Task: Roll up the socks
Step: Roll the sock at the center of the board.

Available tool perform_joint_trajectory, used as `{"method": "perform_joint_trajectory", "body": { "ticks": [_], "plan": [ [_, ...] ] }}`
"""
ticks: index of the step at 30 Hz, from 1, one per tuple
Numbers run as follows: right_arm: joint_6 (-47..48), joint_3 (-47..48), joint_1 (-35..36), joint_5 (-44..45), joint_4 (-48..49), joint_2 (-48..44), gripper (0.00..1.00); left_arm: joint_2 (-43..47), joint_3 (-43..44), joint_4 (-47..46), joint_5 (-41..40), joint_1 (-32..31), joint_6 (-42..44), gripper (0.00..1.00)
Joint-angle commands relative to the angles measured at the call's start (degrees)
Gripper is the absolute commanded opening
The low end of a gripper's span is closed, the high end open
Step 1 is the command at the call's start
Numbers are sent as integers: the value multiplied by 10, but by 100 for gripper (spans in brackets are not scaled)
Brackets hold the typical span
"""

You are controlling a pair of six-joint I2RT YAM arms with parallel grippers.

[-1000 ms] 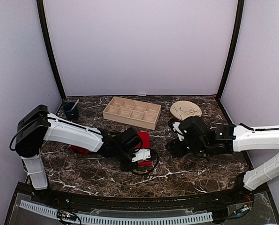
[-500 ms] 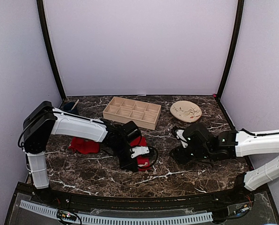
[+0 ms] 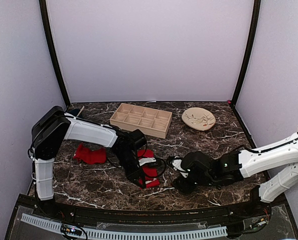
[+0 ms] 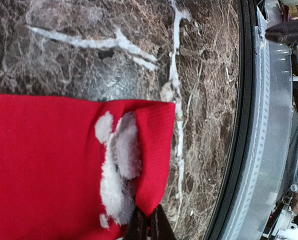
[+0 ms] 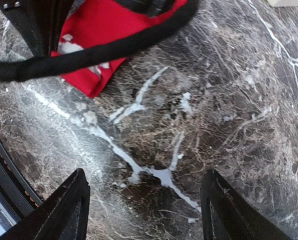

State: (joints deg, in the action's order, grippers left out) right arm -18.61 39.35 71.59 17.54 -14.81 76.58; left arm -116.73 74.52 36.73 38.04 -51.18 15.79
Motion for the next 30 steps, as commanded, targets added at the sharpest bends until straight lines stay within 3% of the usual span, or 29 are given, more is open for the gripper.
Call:
{"method": "perform_joint_trajectory", "body": {
  "ticks": [1,30],
  "plan": [
    [48,27,35,19,35,27,70,-35,-18,65,4,12,3,1],
    [240,163,85,36,62,219,70,-102,19,113,40,40,29,3]
  ]
}}
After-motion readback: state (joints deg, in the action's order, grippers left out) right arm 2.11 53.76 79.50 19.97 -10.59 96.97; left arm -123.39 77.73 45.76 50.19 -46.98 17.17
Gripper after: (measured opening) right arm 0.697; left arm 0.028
